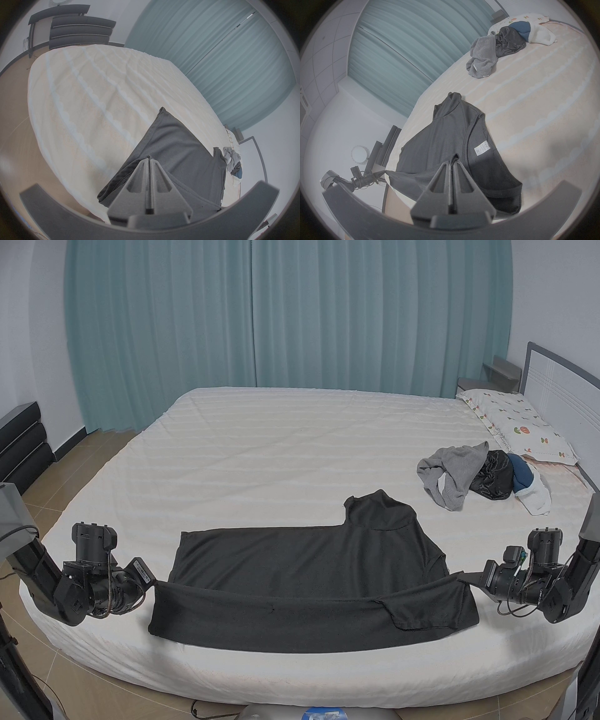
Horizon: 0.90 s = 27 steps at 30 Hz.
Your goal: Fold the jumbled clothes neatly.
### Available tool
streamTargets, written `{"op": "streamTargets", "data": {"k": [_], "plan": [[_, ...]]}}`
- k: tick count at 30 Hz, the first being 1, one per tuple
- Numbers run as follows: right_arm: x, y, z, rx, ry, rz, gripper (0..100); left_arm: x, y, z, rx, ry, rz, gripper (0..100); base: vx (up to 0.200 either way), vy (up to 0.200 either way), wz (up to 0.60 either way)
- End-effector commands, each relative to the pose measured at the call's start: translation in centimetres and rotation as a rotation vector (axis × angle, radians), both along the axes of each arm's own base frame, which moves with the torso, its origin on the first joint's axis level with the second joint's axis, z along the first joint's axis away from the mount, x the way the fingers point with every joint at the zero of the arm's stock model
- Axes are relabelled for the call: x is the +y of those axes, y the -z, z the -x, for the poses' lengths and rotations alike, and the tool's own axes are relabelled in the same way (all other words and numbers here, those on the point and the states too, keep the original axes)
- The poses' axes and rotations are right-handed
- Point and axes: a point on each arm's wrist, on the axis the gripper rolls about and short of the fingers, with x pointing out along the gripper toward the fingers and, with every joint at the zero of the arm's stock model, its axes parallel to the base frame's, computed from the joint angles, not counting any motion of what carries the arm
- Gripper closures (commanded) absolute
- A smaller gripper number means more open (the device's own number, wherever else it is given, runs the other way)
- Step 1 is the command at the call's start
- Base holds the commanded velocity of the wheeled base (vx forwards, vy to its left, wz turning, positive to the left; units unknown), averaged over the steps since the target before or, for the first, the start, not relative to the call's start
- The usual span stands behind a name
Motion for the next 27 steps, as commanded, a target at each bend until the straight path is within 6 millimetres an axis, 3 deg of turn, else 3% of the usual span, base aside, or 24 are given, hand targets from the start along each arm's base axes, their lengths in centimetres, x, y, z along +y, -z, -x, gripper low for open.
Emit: {"op": "streamTargets", "data": {"k": [1, 7, 19, 20, 27], "plan": [[0.0, 1.5, -0.6, 0.029, 0.000, -0.001, 100, 0.0, 1.7, -0.8, 0.048, 0.000, 0.007, 100, 0.000, 0.000, 0.00], [0.2, 2.6, -1.6, 0.032, -0.006, 0.002, 100, 0.0, 3.4, -1.7, 0.093, -0.005, 0.009, 100, 0.000, 0.000, 0.00], [0.3, 4.5, -2.7, 0.064, -0.002, 0.008, 100, -0.1, 4.5, -2.7, 0.112, -0.039, 0.049, 100, 0.000, 0.000, 0.00], [0.4, 4.6, -2.8, 0.066, -0.005, 0.008, 0, -0.1, 4.6, -2.8, 0.112, -0.039, 0.049, 0, 0.000, 0.000, 0.00], [0.4, 4.2, -2.5, 0.059, -0.006, 0.006, 0, -0.1, 4.6, -2.8, 0.112, -0.039, 0.049, 0, 0.000, 0.000, 0.00]]}}
